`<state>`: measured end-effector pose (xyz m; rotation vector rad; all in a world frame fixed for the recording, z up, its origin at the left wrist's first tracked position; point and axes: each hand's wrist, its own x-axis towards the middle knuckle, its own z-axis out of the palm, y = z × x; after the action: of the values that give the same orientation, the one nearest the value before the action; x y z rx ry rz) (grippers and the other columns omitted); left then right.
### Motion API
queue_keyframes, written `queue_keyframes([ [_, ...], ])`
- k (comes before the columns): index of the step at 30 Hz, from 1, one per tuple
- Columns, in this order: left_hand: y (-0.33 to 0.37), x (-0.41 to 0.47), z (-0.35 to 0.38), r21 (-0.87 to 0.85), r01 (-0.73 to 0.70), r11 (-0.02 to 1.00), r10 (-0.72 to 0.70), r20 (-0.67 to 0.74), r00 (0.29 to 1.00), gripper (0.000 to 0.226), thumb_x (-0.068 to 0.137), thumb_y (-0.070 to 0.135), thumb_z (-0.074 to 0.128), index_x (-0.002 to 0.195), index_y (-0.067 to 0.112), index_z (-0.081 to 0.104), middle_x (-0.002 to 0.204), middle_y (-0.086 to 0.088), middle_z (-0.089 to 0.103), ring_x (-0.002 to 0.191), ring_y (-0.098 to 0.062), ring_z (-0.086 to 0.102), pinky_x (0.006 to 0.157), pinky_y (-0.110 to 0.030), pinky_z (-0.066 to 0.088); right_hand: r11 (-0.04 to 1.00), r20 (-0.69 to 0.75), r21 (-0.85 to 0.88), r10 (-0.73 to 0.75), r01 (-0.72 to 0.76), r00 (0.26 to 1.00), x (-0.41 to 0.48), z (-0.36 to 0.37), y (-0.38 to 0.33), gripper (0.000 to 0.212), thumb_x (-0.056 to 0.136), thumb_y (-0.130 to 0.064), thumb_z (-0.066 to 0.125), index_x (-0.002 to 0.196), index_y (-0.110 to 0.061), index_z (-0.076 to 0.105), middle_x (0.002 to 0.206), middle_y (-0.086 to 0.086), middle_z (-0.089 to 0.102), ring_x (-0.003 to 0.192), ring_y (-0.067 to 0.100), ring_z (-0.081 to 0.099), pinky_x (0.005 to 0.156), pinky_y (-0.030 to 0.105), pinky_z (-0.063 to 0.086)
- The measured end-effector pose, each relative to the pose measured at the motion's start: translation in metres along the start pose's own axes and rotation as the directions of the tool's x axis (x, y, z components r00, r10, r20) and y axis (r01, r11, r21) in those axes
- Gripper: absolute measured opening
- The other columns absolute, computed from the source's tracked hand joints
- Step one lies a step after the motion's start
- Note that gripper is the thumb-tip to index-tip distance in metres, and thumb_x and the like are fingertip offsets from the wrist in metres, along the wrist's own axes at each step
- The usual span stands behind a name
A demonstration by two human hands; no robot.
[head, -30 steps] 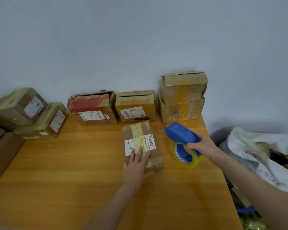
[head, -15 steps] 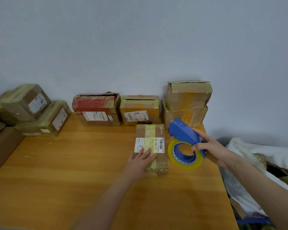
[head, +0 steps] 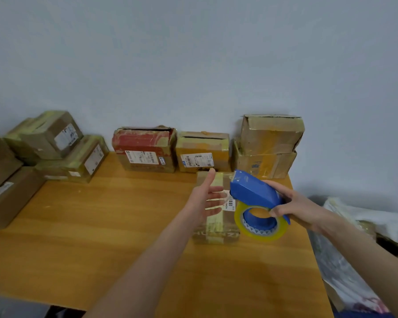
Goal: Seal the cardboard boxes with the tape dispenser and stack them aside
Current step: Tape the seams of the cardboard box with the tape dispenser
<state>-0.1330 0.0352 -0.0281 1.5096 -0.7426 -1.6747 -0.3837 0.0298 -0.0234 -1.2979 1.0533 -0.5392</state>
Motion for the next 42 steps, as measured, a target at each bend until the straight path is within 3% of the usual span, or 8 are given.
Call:
queue_keyframes([
  [7, -0.012, 0.011, -0.019, 0.156, -0.004, 0.988, 0.012, -0.051, 0.999, 0.007, 0.081, 0.014, 0.076, 0.086, 0.014, 0.071, 0.079, 0.000, 0.072, 0.073, -0.011, 0.064, 0.062, -0.022, 0.052, 0.968, 0.051, -0.252, 0.015, -0.002, 0.999, 0.000, 0.008, -0.008, 0.077, 0.054, -0.022, 0.077, 0.117, -0.061, 0.054, 0.118, -0.018, 0.056, 0.102, 0.006, 0.061, 0.076, 0.023, 0.052],
  [12, -0.024, 0.013, -0.030, 0.116, 0.059, 0.992, -0.056, -0.030, 0.998, 0.021, 0.081, 0.000, 0.072, 0.097, 0.012, 0.065, 0.087, -0.008, 0.073, 0.071, -0.013, 0.069, 0.061, -0.021, 0.055, 0.925, 0.122, -0.377, 0.000, 0.046, 0.993, 0.001, 0.017, -0.011, 0.071, 0.060, -0.025, 0.076, 0.103, -0.074, 0.048, 0.099, -0.037, 0.053, 0.093, -0.009, 0.057, 0.069, 0.012, 0.051],
  [17, -0.026, 0.012, -0.038, 0.123, 0.155, 0.980, -0.159, 0.018, 0.987, 0.031, 0.080, 0.001, 0.074, 0.109, 0.004, 0.064, 0.096, -0.008, 0.073, 0.081, -0.013, 0.069, 0.067, -0.023, 0.055, 0.906, 0.131, -0.421, 0.018, 0.040, 0.991, 0.004, 0.018, -0.009, 0.071, 0.061, -0.026, 0.076, 0.106, -0.074, 0.047, 0.104, -0.036, 0.052, 0.094, -0.010, 0.056, 0.071, 0.013, 0.050],
  [21, -0.026, 0.010, -0.039, 0.248, 0.162, 0.955, -0.161, -0.023, 0.987, 0.015, 0.083, 0.006, 0.071, 0.097, 0.011, 0.068, 0.080, -0.002, 0.074, 0.076, -0.012, 0.066, 0.067, -0.026, 0.054, 0.887, 0.148, -0.458, 0.010, 0.060, 0.989, 0.006, 0.020, -0.008, 0.072, 0.060, -0.027, 0.076, 0.112, -0.068, 0.047, 0.113, -0.028, 0.052, 0.095, -0.012, 0.053, 0.070, 0.008, 0.048],
  [24, -0.028, 0.010, -0.039, 0.348, 0.112, 0.931, -0.086, -0.088, 0.992, 0.005, 0.088, 0.012, 0.067, 0.092, 0.015, 0.067, 0.090, -0.003, 0.070, 0.081, -0.013, 0.062, 0.060, -0.021, 0.052, 0.861, 0.150, -0.502, -0.007, 0.082, 0.989, 0.007, 0.022, -0.007, 0.072, 0.061, -0.029, 0.076, 0.119, -0.056, 0.044, 0.118, -0.023, 0.050, 0.096, -0.015, 0.052, 0.070, 0.006, 0.046],
  [32, -0.035, 0.008, -0.037, 0.377, -0.021, 0.926, 0.074, -0.126, 0.989, 0.007, 0.091, 0.012, 0.064, 0.087, 0.009, 0.068, 0.083, -0.008, 0.070, 0.063, -0.009, 0.065, 0.054, -0.018, 0.053, 0.582, 0.059, -0.808, -0.072, 0.090, 0.996, 0.013, 0.029, -0.001, 0.089, 0.060, -0.072, 0.063, 0.140, -0.050, 0.031, 0.120, -0.024, 0.049, 0.102, 0.005, 0.052, 0.075, 0.023, 0.046],
  [36, -0.039, 0.004, -0.047, 0.395, -0.028, 0.918, 0.085, -0.128, 0.988, 0.005, 0.088, 0.013, 0.068, 0.085, 0.010, 0.068, 0.091, -0.006, 0.069, 0.077, -0.012, 0.066, 0.055, -0.020, 0.055, 0.578, 0.086, -0.807, -0.096, 0.126, 0.992, 0.008, 0.028, 0.005, 0.085, 0.061, -0.067, 0.060, 0.139, -0.052, 0.030, 0.118, -0.024, 0.049, 0.100, 0.004, 0.052, 0.072, 0.021, 0.047],
  [42, -0.048, -0.004, -0.101, 0.480, 0.004, 0.877, 0.141, -0.264, 0.954, 0.017, 0.090, 0.016, 0.067, 0.099, 0.001, 0.068, 0.080, -0.004, 0.068, 0.072, -0.006, 0.061, 0.062, -0.022, 0.057, 0.625, 0.062, -0.778, -0.020, 0.061, 0.998, -0.013, -0.008, 0.020, 0.066, 0.068, -0.049, 0.074, 0.121, -0.060, 0.036, 0.114, -0.025, 0.055, 0.102, 0.005, 0.057, 0.086, 0.033, 0.052],
])
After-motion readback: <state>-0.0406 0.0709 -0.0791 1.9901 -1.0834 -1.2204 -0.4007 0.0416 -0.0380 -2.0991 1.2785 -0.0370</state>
